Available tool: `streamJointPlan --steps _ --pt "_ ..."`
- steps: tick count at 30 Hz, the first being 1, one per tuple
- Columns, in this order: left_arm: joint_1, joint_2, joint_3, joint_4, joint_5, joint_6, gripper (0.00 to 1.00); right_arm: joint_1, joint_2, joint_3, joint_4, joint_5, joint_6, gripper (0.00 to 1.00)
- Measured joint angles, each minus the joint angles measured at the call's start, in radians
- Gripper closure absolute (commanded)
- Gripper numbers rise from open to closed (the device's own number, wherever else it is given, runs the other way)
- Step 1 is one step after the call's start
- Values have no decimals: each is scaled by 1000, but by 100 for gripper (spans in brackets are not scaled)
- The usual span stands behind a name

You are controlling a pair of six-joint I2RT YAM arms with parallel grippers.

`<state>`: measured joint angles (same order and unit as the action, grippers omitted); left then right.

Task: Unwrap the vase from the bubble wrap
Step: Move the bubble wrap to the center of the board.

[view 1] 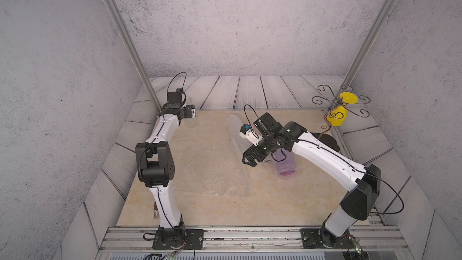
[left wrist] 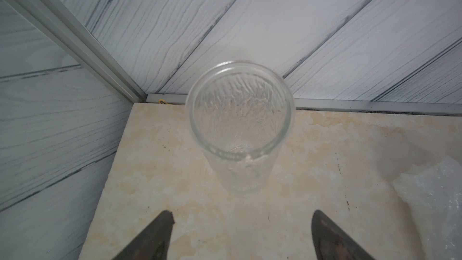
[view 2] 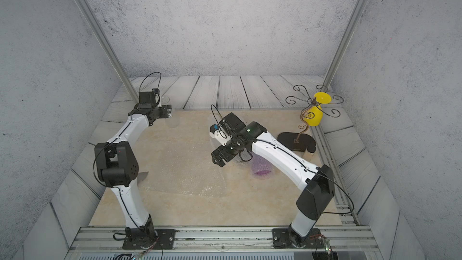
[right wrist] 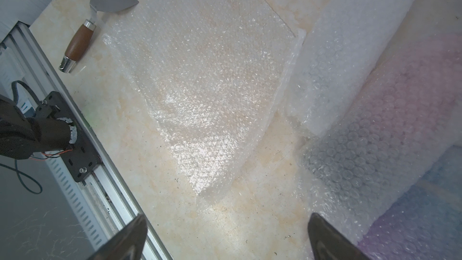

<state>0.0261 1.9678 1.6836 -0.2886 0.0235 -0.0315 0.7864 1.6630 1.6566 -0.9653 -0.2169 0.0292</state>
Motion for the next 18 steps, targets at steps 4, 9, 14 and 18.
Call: streamJointPlan --steps 4,9,14,18 --pt "0 -78 -79 -8 18 -41 13 0 -1 -21 12 10 0 1" --pt "0 -227 -220 -52 45 -128 13 0 -1 -23 -9 44 -23 1" --pt "0 -373 -367 -192 87 -234 16 0 -1 -16 -26 89 -46 1" --pt "1 -400 -464 -332 109 -278 17 0 -6 -21 -25 103 -50 1"
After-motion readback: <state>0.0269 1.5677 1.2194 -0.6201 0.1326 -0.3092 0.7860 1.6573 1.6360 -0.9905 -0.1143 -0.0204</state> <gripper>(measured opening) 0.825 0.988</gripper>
